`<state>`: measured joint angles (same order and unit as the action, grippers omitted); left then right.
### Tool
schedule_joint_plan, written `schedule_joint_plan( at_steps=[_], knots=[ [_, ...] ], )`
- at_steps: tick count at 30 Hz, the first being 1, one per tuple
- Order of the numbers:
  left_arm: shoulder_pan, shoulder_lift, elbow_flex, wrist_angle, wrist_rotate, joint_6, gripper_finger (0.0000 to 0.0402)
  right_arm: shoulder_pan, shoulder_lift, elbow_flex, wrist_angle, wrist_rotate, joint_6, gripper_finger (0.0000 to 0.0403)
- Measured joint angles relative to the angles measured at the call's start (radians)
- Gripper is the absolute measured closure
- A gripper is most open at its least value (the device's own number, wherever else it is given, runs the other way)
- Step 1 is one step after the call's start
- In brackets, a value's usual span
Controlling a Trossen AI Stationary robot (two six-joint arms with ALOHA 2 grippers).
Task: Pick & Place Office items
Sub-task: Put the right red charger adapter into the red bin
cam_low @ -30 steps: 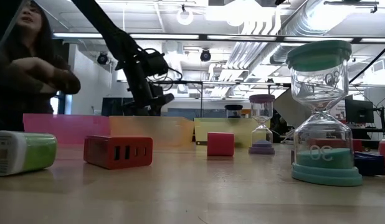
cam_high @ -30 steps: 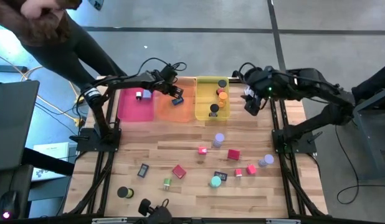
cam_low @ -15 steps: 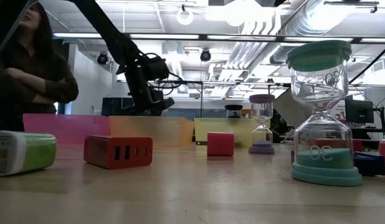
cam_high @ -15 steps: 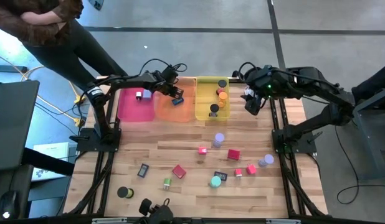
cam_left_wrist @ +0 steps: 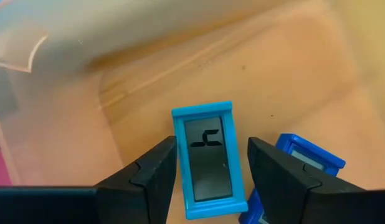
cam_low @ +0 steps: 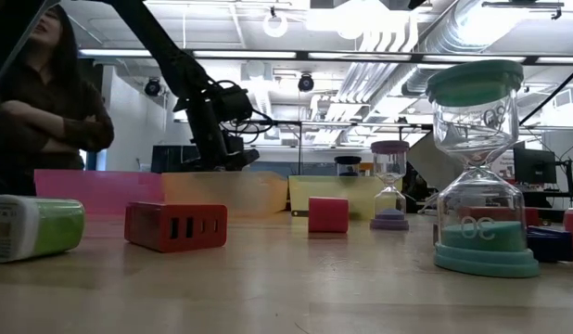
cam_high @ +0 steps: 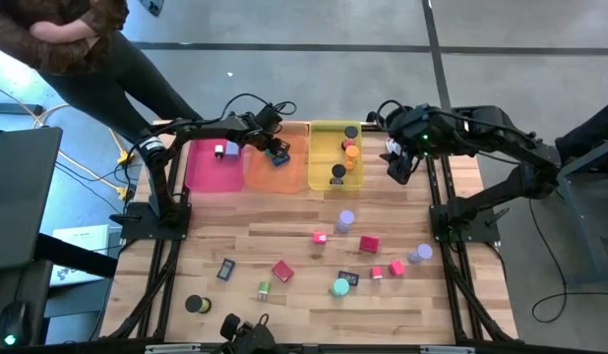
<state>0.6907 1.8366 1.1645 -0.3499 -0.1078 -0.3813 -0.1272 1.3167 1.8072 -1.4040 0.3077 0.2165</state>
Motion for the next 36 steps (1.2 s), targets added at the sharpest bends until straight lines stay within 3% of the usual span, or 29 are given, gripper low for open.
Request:
schedule_joint_plan(
  at_steps=[22, 36],
  knots=[
    [0.000, -0.001, 0.006, -0.025, 0.032, 0.000, 0.0208, 0.000, 0.000, 0.000, 0.002, 0.007, 0.053, 0.0137],
    [0.000, -0.068, 0.004, -0.066, 0.037, 0.036, 0.0208, 0.004, 0.000, 0.000, 0.002, 0.026, 0.084, 0.0137]
  ],
)
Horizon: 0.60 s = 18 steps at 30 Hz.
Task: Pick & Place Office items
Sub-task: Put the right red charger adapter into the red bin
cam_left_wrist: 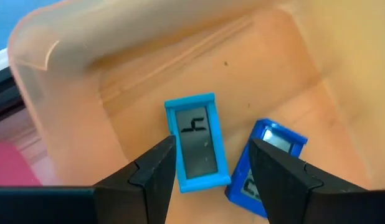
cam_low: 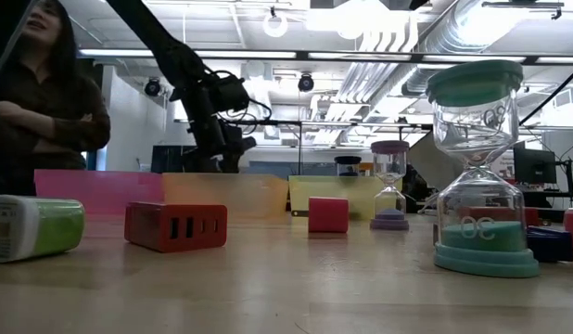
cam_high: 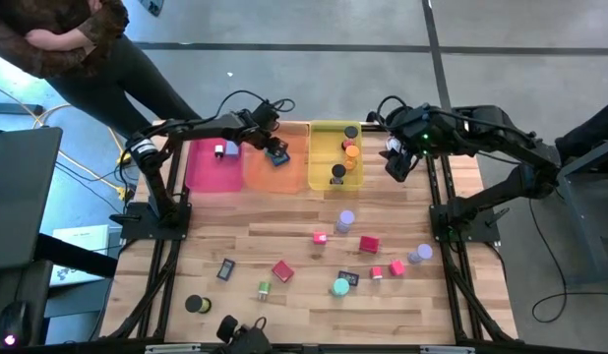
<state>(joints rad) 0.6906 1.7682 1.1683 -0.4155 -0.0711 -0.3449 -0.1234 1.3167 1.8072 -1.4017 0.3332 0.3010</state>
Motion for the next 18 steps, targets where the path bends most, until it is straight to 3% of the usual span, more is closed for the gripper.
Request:
schedule_joint_plan(
  at_steps=[11, 18],
  knots=[
    [-0.035, -0.016, 0.000, -0.122, -0.003, 0.060, 0.0201, 0.001, 0.000, 0.000, -0.002, -0.020, 0.017, 0.0137],
    [-0.058, -0.123, 0.000, -0.205, 0.045, 0.089, 0.0133, 0.025, 0.000, 0.000, -0.051, -0.023, 0.021, 0.0137]
  ],
)
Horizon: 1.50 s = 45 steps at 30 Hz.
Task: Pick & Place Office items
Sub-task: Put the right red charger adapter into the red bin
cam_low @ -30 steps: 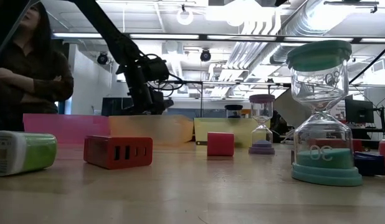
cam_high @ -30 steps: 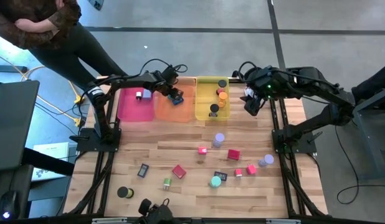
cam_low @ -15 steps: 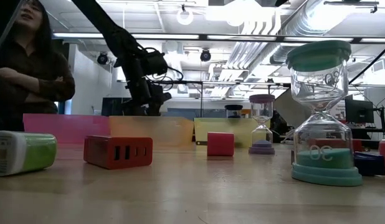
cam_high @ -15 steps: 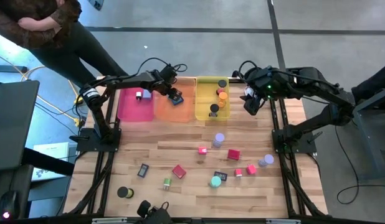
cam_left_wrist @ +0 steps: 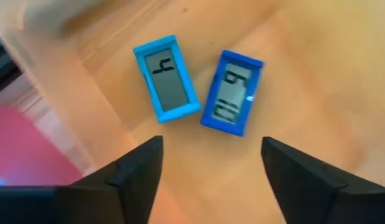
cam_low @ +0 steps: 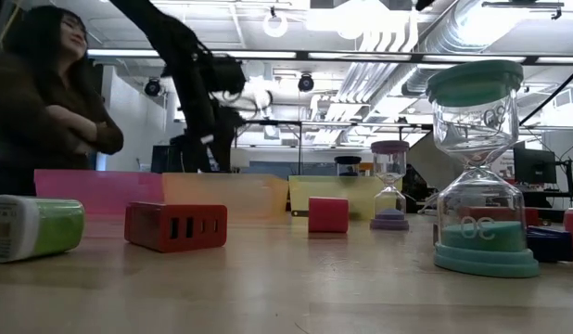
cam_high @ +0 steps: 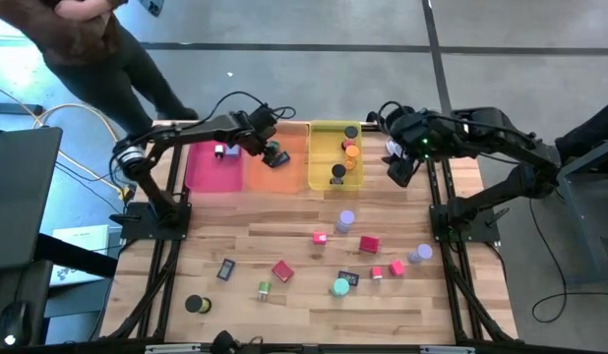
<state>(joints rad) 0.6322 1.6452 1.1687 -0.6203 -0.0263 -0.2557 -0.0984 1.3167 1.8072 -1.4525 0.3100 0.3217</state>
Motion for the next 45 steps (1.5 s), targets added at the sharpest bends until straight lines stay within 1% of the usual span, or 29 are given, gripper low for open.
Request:
schedule_joint_plan(
  at_steps=[3, 5, 10, 13, 15, 18, 20, 25, 29, 33, 36, 38, 41, 45],
  knots=[
    [-0.013, -0.065, 0.000, -0.035, 0.025, -0.038, 0.0104, 0.018, 0.000, 0.000, -0.044, -0.003, 0.017, 0.0137],
    [-0.022, -0.112, 0.001, -0.071, 0.068, -0.067, 0.0093, 0.032, 0.000, 0.000, -0.069, -0.016, 0.028, 0.0137],
    [-0.053, -0.223, 0.002, -0.165, 0.250, -0.139, 0.0086, 0.080, 0.000, 0.000, -0.088, -0.115, 0.069, 0.0137],
    [-0.094, -0.270, 0.002, -0.224, 0.363, -0.169, 0.0086, 0.119, 0.000, 0.000, -0.093, -0.204, 0.079, 0.0137],
    [-0.132, -0.291, 0.002, -0.267, 0.398, -0.207, 0.0086, 0.146, 0.000, 0.000, -0.092, -0.252, 0.079, 0.0137],
    [-0.210, -0.309, 0.002, -0.335, 0.388, -0.288, 0.0086, 0.192, 0.000, 0.000, -0.092, -0.289, 0.086, 0.0137],
    [-0.270, -0.310, 0.002, -0.368, 0.377, -0.329, 0.0086, 0.233, 0.000, 0.000, -0.092, -0.290, 0.089, 0.0137],
    [-0.452, -0.311, 0.002, -0.401, 0.292, -0.457, 0.0086, 0.317, 0.000, -0.007, -0.076, -0.282, 0.107, 0.0137],
    [-0.601, -0.311, 0.002, -0.401, 0.201, -0.561, 0.0086, 0.365, 0.000, -0.056, -0.059, -0.216, 0.124, 0.0137],
    [-0.730, -0.311, 0.002, -0.401, 0.124, -0.639, 0.0086, 0.384, 0.000, -0.144, -0.029, -0.148, 0.130, 0.0137],
    [-0.796, -0.311, 0.002, -0.401, 0.098, -0.644, 0.0086, 0.387, 0.000, -0.220, 0.036, -0.126, 0.131, 0.0137],
    [-0.821, -0.311, 0.002, -0.401, 0.098, -0.616, 0.0086, 0.387, 0.000, -0.270, 0.084, -0.128, 0.134, 0.0137],
    [-0.834, -0.311, 0.002, -0.402, 0.097, -0.555, 0.0086, 0.387, 0.000, -0.337, 0.115, -0.130, 0.181, 0.0137],
    [-0.830, -0.311, 0.002, -0.410, 0.097, -0.494, 0.0086, 0.387, 0.000, -0.428, 0.142, -0.134, 0.296, 0.0137]
  ],
)
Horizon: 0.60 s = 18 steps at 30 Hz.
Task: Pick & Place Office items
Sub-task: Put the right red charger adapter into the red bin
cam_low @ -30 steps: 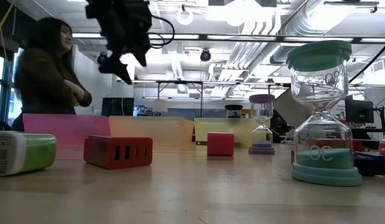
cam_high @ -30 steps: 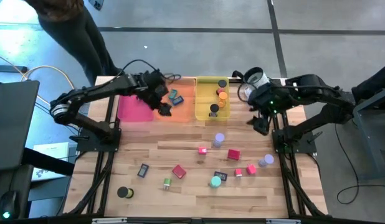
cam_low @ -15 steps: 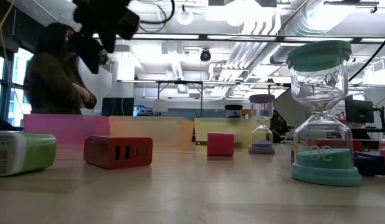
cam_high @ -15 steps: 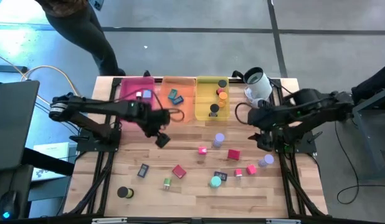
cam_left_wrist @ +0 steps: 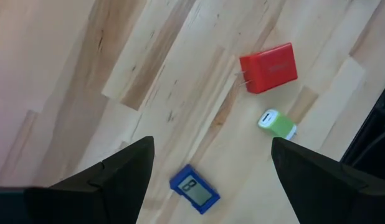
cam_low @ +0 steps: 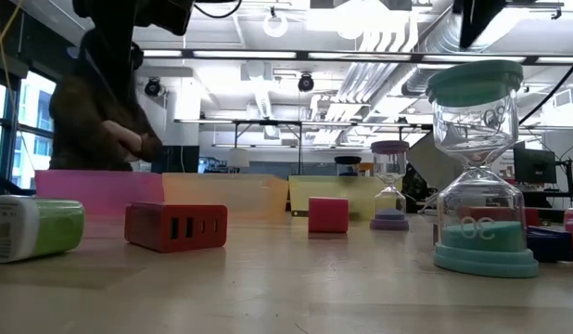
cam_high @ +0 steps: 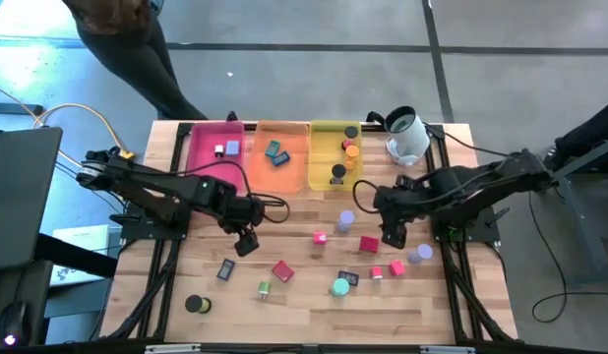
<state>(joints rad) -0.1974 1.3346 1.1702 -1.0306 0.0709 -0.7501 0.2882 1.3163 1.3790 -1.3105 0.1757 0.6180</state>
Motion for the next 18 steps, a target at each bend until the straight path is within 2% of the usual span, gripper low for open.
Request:
schedule_joint_plan(
  at_steps=[9, 18],
  knots=[
    [0.002, 0.000, 0.000, -0.010, 0.001, 0.095, 0.0086, 0.000, 0.000, -0.205, 0.169, -0.126, 0.060, 0.0137],
    [0.003, 0.000, 0.000, -0.010, -0.054, 0.099, 0.0086, 0.000, 0.000, -0.308, 0.278, -0.133, 0.060, 0.0137]
  ],
)
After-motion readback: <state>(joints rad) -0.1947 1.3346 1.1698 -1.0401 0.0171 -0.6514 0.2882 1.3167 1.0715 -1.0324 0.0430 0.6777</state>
